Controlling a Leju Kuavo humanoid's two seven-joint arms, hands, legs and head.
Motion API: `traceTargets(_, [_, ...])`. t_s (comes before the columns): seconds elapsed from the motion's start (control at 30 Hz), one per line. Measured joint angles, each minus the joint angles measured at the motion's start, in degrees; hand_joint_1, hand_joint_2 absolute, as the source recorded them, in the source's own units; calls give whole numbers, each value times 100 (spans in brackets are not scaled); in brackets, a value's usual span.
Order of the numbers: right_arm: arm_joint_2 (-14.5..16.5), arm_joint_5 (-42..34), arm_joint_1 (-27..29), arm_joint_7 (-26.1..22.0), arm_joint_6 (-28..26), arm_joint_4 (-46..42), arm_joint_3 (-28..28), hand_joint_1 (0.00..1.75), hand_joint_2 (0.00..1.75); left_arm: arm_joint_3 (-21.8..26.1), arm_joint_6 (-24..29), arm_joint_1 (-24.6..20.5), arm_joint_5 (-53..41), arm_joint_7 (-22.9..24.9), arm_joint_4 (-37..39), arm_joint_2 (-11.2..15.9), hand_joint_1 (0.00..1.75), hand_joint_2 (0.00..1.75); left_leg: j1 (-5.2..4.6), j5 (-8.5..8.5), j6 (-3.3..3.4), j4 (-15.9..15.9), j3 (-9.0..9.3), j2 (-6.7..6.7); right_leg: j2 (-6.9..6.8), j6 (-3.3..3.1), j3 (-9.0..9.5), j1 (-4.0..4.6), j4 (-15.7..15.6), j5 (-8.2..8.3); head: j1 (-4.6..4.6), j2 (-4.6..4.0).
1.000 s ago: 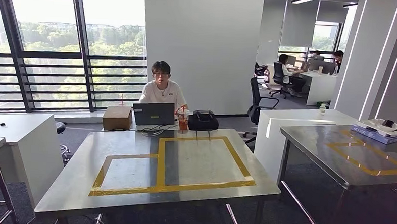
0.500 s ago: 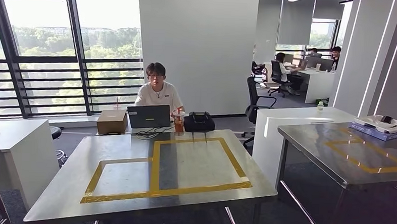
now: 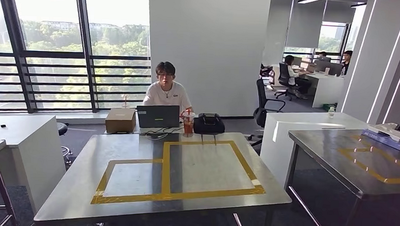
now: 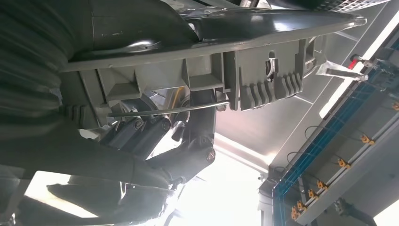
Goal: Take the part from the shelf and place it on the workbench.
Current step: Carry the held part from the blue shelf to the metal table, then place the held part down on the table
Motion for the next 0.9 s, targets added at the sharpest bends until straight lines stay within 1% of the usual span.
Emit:
traceTargets(0.03, [0,28,-5,10,-14,0,1,175,175,-1,4,-1,9,1,0,1,0,175,-14,-23,-25,22,-4,-29,43,8,206,2,-410,163,3,0])
traceTargets(0.07, [0,59,-8,21,-30,0,2,175,175,-2,9,-1,21,4,0,1,0,175,-24,-46,-52,42,-9,-58,75,-7,361,-1,-711,273,2,0])
traceTargets(0.1, [-3,93,-8,31,-46,0,4,175,175,-5,13,0,37,7,0,2,0,175,-33,-63,-78,61,-18,-80,101,-41,448,4,-870,323,1,-1])
traceTargets(0.17, [-10,143,-2,39,-69,2,7,175,175,-13,14,12,49,10,0,3,0,175,-30,-78,-122,66,-22,-91,65,-124,463,20,-891,326,-7,-1])
traceTargets(0.2, [-13,158,0,39,-78,3,8,175,175,-17,11,23,40,7,-2,4,0,175,-20,-92,-150,82,-27,-85,51,-158,471,13,-896,326,-6,-1])
traceTargets(0.23, [-14,166,2,38,-86,1,8,175,175,-20,5,30,26,1,-3,6,0,175,-11,-143,-186,153,-59,-64,39,-192,484,-1,-904,322,-12,-1])
traceTargets(0.27, [-15,170,6,37,-94,-2,8,175,175,-23,-1,33,12,-6,-5,8,0,175,2,-245,-224,323,-137,-36,30,-219,500,-19,-912,318,-18,-1])
traceTargets(0.3, [-15,172,13,35,-99,-4,8,175,175,-24,-5,32,2,-11,-7,9,0,175,20,-393,-261,607,-274,-3,21,-242,515,-29,-914,309,-27,-1])
traceTargets(0.37, [-15,174,34,35,-101,-7,10,175,175,-27,-9,28,-12,-16,-3,9,0,175,56,-720,-318,1374,-676,42,13,-272,533,-20,-912,287,-40,-1])
traceTargets(0.4, [-15,174,44,35,-100,-7,12,175,175,-28,-9,28,-20,-21,-2,9,0,175,70,-806,-334,1681,-857,51,11,-280,541,-15,-911,276,-41,0])
traceTargets(0.43, [-14,174,52,34,-96,-7,15,175,175,-28,-9,29,-33,-27,1,9,0,175,78,-780,-341,1797,-947,57,11,-280,556,-11,-911,262,-44,0])
traceTargets(0.47, [-13,173,57,33,-88,-7,17,175,175,-27,-9,29,-45,-37,1,9,0,175,82,-648,-335,1689,-924,60,11,-277,580,-8,-911,243,-46,0])
traceTargets(0.5, [-11,172,56,29,-78,-7,19,175,175,-26,-9,28,-61,-45,2,9,0,175,78,-429,-313,1340,-768,62,12,-268,614,-5,-913,220,-48,0])
traceTargets(0.53, [-9,170,53,26,-66,-7,20,175,175,-25,-7,27,-80,-53,2,9,0,175,67,-205,-272,886,-548,67,13,-258,651,-5,-917,194,-51,0])
traceTargets(0.57, [-7,168,52,22,-55,-7,19,175,175,-22,-2,23,-94,-58,1,11,0,175,48,-69,-228,495,-348,76,14,-237,682,10,-921,168,-50,-1])
traceTargets(0.6, [-4,165,50,19,-49,-7,19,175,175,-19,3,19,-106,-62,0,13,0,175,25,-9,-183,229,-211,84,14,-213,705,16,-933,145,-51,-1])
traceTargets(0.63, [-2,164,51,17,-45,-7,17,175,175,-15,8,16,-112,-66,-1,14,0,175,3,-16,-139,96,-147,89,14,-178,731,21,-935,145,-49,-1])
traceTargets(0.7, [2,163,53,14,-41,-7,15,175,175,-1,13,15,-114,-73,-2,13,0,175,-18,-49,-59,17,-74,78,7,-82,767,23,-910,186,-50,0])
traceTargets(0.73, [3,163,53,13,-40,-7,11,175,175,5,13,18,-114,-76,-2,10,0,175,-12,-45,-18,-32,0,69,-1,-55,775,22,-857,184,-47,0])
traceTargets(0.77, [3,162,46,9,-38,-7,8,175,175,10,13,18,-115,-79,-2,7,0,175,-2,-45,18,-70,80,61,-9,-43,731,22,-740,132,-42,-1])
traceTargets(0.8, [2,162,36,6,-35,-7,4,175,175,10,13,17,-115,-81,-2,4,0,175,9,-49,45,-97,155,54,-15,-56,626,21,-532,27,-33,-1])
traceTargets(0.83, [2,161,33,4,-33,-7,0,175,175,8,13,16,-116,-83,-2,2,0,175,12,-64,61,-109,187,52,-19,-76,442,18,-209,-119,-25,-1])
traceTargets(0.87, [2,161,34,2,-31,-7,-1,175,175,7,13,15,-116,-84,-1,1,0,175,10,-87,72,-109,205,48,-19,-85,203,17,172,-264,-18,-1])
traceTargets(0.9, [2,161,42,2,-29,-7,-1,175,175,6,13,15,-116,-84,-1,1,0,175,6,-112,75,-108,223,42,-19,-81,-34,16,511,-370,-14,-1])
